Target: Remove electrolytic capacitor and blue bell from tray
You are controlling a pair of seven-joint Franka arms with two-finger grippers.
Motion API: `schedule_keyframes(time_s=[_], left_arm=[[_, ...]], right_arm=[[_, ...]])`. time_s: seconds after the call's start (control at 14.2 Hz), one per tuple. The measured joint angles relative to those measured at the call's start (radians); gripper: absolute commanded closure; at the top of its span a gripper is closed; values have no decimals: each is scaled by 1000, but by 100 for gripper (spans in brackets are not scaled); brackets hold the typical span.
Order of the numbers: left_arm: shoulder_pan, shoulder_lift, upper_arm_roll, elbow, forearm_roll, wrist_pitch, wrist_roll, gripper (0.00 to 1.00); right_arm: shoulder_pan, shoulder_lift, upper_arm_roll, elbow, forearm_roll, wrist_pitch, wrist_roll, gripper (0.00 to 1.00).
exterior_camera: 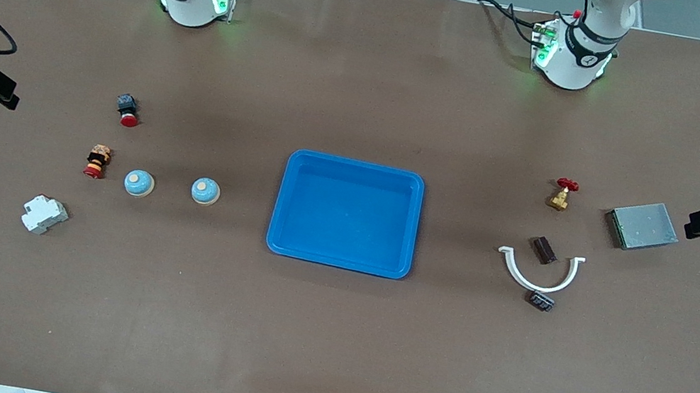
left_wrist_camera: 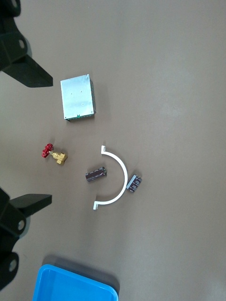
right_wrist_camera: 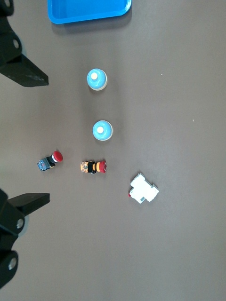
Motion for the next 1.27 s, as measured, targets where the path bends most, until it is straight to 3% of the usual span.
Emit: schedule_keyframes(time_s=[0.28,0.42,0.64,0.78,1.27], left_arm=[[-11,10,1,-1,-10,1,2,0],[-71,17,33,-1,-10,2,2,0],[-326,17,273,1,-15,4,-3,0],[-391,14,367,2,-57,13,-3,0],[-357,-36,384,-50,-89,72,10,0]], right_arm=[[-14,-17,0,0,13,0,0,0],[-17,-23,0,0,18,2,0,0],[-17,-25,0,0,19,3,0,0],[-18,-25,0,-1,19,3,0,0],[-18,-43,0,-8,20,33,0,0]])
